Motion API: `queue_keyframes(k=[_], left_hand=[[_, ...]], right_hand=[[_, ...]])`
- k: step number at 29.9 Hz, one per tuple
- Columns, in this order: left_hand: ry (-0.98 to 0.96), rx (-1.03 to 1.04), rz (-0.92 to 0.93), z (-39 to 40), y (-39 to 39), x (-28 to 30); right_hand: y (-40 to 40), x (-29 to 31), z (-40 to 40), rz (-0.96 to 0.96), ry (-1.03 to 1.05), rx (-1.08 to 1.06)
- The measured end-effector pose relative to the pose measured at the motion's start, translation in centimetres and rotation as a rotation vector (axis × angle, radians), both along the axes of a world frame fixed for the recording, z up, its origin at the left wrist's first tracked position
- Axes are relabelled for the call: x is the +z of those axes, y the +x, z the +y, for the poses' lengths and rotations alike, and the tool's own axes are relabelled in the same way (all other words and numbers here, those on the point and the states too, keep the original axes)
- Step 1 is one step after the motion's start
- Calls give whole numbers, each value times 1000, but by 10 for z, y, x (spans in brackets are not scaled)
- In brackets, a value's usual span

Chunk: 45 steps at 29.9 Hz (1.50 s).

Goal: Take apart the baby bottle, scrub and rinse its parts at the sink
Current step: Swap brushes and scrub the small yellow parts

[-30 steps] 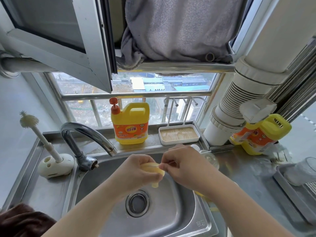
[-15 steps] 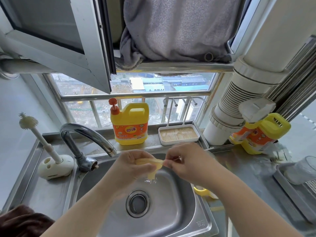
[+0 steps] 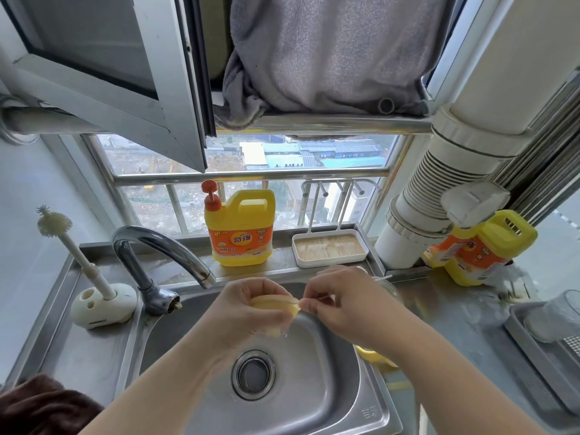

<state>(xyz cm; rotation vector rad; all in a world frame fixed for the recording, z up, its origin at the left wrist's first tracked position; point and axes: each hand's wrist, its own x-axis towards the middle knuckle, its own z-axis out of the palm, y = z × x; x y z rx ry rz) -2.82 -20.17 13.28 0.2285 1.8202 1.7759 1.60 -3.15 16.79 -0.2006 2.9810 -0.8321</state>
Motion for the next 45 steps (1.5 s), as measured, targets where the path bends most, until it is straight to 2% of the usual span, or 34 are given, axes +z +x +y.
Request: queue_keyframes(k=[14,21,25,31,34,38,41,45], left_hand=[[57,-61,73,1,1,1],[-5,-50,84,-3,-2,-3],[-128,-66,165,8,3,-5],[-239,-60,273,7,-1,-11],[-137,-87,221,2,-3,-11],[70,-7,74,-3,-4,-9],[42,-76,117,2,-3,-6],[-21,-49,213,-1,-5,-7]], right_hand=[[1,5,5,14,34,6],[3,4,11,-3,2,-21],[0,2,-5,53,38,41],[-1,-3,-6,66,47,24],[-1,-2,2,10,26,-4],[2,3,14,-40,-75,-85],[0,8,5,-26,-40,-43],[0,8,13,-74,-42,-69]])
